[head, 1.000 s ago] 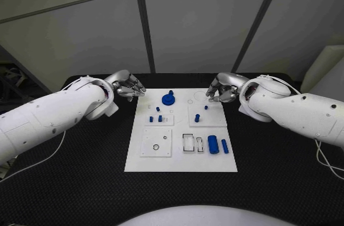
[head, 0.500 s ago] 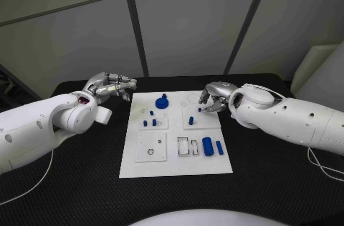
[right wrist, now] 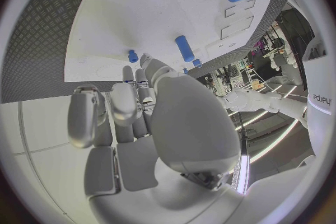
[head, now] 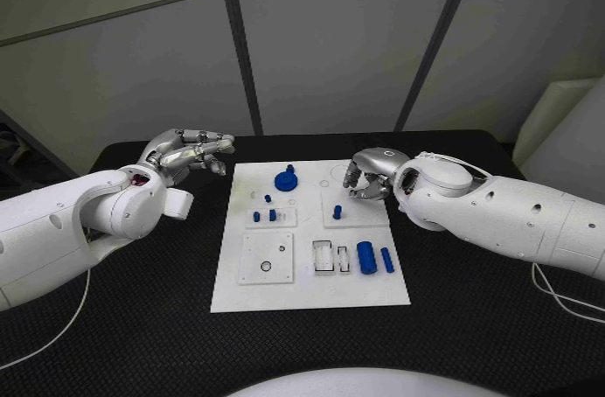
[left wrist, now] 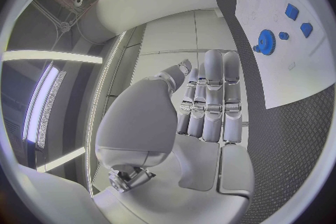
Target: Assemble the parts on the task board
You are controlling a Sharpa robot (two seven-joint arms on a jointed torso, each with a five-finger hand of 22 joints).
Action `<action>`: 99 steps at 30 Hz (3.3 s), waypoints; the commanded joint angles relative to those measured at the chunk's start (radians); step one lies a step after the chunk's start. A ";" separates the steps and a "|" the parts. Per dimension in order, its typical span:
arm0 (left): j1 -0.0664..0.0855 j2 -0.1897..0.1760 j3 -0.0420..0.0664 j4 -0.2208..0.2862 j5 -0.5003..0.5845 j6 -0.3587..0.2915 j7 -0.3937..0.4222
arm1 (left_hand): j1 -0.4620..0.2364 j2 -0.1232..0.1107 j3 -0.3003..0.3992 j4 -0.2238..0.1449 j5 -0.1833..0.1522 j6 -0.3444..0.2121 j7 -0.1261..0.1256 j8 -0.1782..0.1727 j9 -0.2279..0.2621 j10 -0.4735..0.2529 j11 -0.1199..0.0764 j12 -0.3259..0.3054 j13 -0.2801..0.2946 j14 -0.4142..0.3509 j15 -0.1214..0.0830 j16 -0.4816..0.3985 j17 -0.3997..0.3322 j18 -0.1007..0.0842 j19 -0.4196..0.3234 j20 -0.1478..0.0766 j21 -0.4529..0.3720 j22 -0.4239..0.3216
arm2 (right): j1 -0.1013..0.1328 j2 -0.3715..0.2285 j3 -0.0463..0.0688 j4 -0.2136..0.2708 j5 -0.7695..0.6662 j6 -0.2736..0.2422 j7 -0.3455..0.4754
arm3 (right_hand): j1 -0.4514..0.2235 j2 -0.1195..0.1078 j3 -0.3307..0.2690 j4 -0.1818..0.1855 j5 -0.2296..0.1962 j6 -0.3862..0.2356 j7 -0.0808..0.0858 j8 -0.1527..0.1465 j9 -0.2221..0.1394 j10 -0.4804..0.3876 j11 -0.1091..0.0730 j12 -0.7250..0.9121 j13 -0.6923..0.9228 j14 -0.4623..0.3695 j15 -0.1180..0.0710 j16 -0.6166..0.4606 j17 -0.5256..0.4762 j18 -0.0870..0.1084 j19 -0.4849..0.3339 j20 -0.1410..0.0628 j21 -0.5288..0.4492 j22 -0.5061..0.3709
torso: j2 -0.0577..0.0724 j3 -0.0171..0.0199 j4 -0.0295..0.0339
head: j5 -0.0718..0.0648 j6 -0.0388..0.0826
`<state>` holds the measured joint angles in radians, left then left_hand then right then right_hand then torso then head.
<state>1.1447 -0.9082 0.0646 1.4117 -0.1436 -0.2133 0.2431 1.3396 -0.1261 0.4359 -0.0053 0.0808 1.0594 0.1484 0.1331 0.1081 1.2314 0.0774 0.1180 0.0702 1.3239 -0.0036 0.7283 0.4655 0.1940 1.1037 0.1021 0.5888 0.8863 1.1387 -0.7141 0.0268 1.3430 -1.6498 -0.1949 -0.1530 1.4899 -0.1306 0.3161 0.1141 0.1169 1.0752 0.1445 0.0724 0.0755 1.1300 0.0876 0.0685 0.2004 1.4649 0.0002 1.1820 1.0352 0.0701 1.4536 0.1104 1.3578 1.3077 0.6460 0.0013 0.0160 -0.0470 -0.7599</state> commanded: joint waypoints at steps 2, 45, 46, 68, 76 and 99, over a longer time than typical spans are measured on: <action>0.000 -0.006 0.001 0.007 0.034 -0.009 0.036 | -0.010 -0.002 0.001 0.002 -0.012 -0.007 -0.001 -0.005 0.001 -0.004 0.000 -0.007 0.002 -0.005 0.000 -0.010 -0.005 -0.011 0.003 0.002 -0.011 -0.006 | 0.000 0.006 0.000 0.000 -0.014 0.038 -0.039 | 0.000 0.014 0.017 -0.006 0.008 0.015 -0.004 0.004 0.002 0.018 -0.003 -0.002 -0.010 0.014 -0.001 -0.007 -0.016 -0.017 0.009 -0.003 0.012 0.077 | 0.001 0.0006 -0.0005 | 0.001 -0.006; 0.000 -0.015 0.001 0.002 0.035 0.035 0.030 | 0.007 0.002 0.015 -0.020 -0.001 -0.013 0.003 -0.012 0.001 -0.010 0.003 -0.012 0.002 -0.002 0.000 -0.029 -0.017 -0.011 0.012 0.001 -0.029 -0.022 | -0.007 0.036 0.000 -0.012 -0.089 0.064 -0.096 | -0.016 0.031 0.163 -0.123 -0.020 0.103 -0.028 0.016 0.030 0.137 -0.036 0.008 -0.037 0.017 -0.027 0.026 -0.011 -0.043 0.061 -0.028 0.116 0.177 | -0.002 0.0000 -0.0014 | -0.001 -0.026; 0.000 -0.015 0.001 0.002 0.035 0.035 0.030 | 0.009 0.002 0.015 -0.021 -0.001 -0.013 0.003 -0.012 0.001 -0.010 0.003 -0.012 0.002 -0.002 0.000 -0.030 -0.017 -0.011 0.013 0.001 -0.029 -0.022 | -0.008 0.035 0.000 -0.009 -0.093 0.056 -0.099 | -0.019 0.030 0.167 -0.127 -0.020 0.103 -0.028 0.015 0.031 0.138 -0.037 0.007 -0.037 0.017 -0.027 0.026 -0.011 -0.044 0.063 -0.029 0.119 0.180 | -0.002 0.0001 -0.0013 | -0.001 -0.026; 0.000 -0.011 0.001 -0.004 0.035 0.052 0.043 | -0.008 -0.003 0.009 -0.023 -0.010 -0.020 0.008 -0.017 0.000 -0.015 0.008 -0.015 0.001 0.000 0.004 -0.037 -0.022 -0.013 0.015 0.003 -0.036 -0.027 | -0.012 -0.065 0.002 0.168 -0.065 -0.162 -0.088 | -0.050 0.013 0.199 -0.157 -0.012 0.103 -0.027 0.004 0.038 0.141 -0.035 -0.002 -0.041 0.017 -0.028 0.033 -0.014 -0.050 0.076 -0.030 0.143 0.201 | -0.002 0.0000 -0.0026 | -0.007 -0.013; 0.000 -0.007 0.001 -0.005 0.035 0.059 0.046 | -0.017 -0.004 0.004 -0.020 -0.017 -0.021 0.008 -0.019 0.000 -0.016 0.008 -0.015 0.002 0.001 0.005 -0.038 -0.022 -0.013 0.015 0.004 -0.039 -0.029 | -0.012 -0.080 0.004 0.256 -0.015 -0.185 -0.076 | -0.055 0.012 0.209 -0.165 -0.008 0.099 -0.026 0.000 0.039 0.137 -0.034 -0.004 -0.043 0.017 -0.028 0.034 -0.015 -0.052 0.079 -0.030 0.148 0.206 | -0.001 -0.0008 -0.0016 | 0.004 -0.012; 0.001 0.023 0.001 -0.004 0.035 0.077 0.045 | -0.024 -0.003 0.000 -0.018 -0.020 -0.022 0.007 -0.019 0.000 -0.016 0.008 -0.015 0.002 0.002 0.006 -0.040 -0.023 -0.012 0.016 0.005 -0.043 -0.032 | -0.091 0.116 0.002 0.225 0.023 -0.081 -0.028 | -0.064 0.015 0.228 -0.178 -0.002 0.094 -0.022 -0.005 0.041 0.132 -0.030 -0.005 -0.046 0.014 -0.026 0.032 -0.022 -0.051 0.077 -0.029 0.147 0.206 | -0.001 -0.0025 0.0012 | 0.093 -0.035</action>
<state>1.1439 -0.8864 0.0648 1.4063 -0.1132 -0.1491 0.2689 1.3277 -0.1276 0.4424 -0.0232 0.0651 1.0451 0.1554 0.1199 0.1082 1.2223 0.0863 0.1064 0.0710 1.3240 -0.0034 0.6934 0.4431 0.1942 1.1148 0.1057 0.5523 0.8551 1.0481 -0.6005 0.0281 1.5731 -1.6332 -0.3199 -0.1980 1.4350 -0.1144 0.5367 -0.0649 0.1115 1.1703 0.1174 0.0723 0.1155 1.2404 0.0764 0.0598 0.1538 1.4650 -0.0216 1.2139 1.0135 0.0384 1.4689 0.0875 1.5025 1.3078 0.6448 -0.0017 0.0141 0.0427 -0.7924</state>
